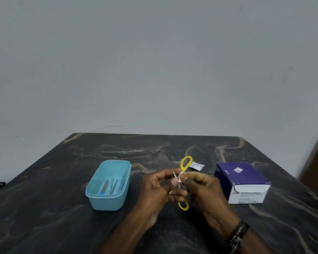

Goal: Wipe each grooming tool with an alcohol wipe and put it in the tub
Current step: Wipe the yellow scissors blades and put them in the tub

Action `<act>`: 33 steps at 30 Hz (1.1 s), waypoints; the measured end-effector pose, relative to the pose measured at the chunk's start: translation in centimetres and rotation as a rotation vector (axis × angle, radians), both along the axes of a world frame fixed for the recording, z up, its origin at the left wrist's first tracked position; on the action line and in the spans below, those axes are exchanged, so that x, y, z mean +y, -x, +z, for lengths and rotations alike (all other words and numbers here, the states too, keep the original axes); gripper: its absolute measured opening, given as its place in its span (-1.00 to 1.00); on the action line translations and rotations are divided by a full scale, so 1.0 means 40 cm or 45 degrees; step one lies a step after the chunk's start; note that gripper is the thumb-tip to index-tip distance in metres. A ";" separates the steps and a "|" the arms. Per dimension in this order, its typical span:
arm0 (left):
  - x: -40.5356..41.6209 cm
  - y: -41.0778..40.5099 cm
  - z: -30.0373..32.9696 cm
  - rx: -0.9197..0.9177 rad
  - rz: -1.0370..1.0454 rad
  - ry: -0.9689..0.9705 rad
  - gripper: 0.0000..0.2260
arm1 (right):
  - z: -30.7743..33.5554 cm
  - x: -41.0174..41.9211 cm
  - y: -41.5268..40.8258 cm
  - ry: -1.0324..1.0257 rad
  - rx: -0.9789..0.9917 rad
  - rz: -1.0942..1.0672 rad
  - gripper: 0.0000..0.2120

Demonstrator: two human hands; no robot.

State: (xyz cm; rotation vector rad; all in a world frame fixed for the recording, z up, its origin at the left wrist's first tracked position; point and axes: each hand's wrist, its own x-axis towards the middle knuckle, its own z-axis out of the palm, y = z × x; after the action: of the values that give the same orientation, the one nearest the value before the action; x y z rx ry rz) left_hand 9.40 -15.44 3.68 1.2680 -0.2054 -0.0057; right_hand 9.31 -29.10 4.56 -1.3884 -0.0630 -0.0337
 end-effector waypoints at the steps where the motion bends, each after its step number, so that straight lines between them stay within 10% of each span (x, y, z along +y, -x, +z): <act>1: -0.001 0.000 0.000 -0.001 0.003 0.001 -0.84 | 0.000 -0.001 -0.001 0.004 -0.007 -0.009 -0.84; 33: -0.011 -0.002 -0.008 0.070 0.137 0.087 -0.94 | -0.016 -0.004 -0.012 0.051 -0.001 0.003 -0.85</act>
State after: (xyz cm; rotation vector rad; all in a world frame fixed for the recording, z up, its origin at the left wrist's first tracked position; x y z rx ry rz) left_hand 9.48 -15.89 3.36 1.2080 -0.0896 0.0583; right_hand 9.78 -29.26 3.92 -1.4285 -0.0664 -0.0313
